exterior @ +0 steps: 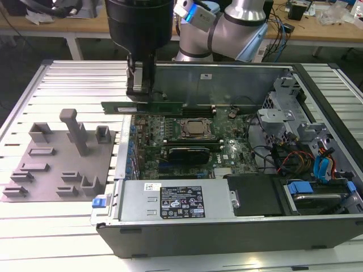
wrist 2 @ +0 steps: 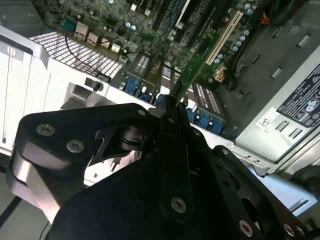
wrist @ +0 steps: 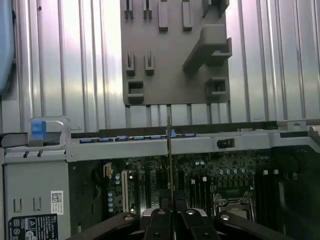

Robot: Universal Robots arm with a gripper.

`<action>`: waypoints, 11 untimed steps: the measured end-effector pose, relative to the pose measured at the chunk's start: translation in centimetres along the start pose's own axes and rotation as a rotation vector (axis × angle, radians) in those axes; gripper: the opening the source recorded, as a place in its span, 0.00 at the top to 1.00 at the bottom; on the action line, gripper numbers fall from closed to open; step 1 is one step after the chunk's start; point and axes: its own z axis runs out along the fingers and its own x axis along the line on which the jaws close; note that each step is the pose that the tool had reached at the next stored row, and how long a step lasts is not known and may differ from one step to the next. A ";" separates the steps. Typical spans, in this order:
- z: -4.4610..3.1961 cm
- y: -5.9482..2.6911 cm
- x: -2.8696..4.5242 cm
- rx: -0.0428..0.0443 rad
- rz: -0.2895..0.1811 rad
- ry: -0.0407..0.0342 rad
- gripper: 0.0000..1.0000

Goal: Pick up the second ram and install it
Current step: 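Pick up the second ram and move it above second insertion slot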

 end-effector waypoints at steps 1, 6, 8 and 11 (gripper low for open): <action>-0.01 -0.23 -0.02 -0.0001 0.000 0.0000 0.89; -0.07 -1.82 -0.22 -0.0002 0.000 0.0000 0.89; -0.10 -2.63 -0.32 -0.0002 0.000 0.0001 0.89; -0.16 -4.05 -0.49 -0.0006 0.000 0.0001 0.89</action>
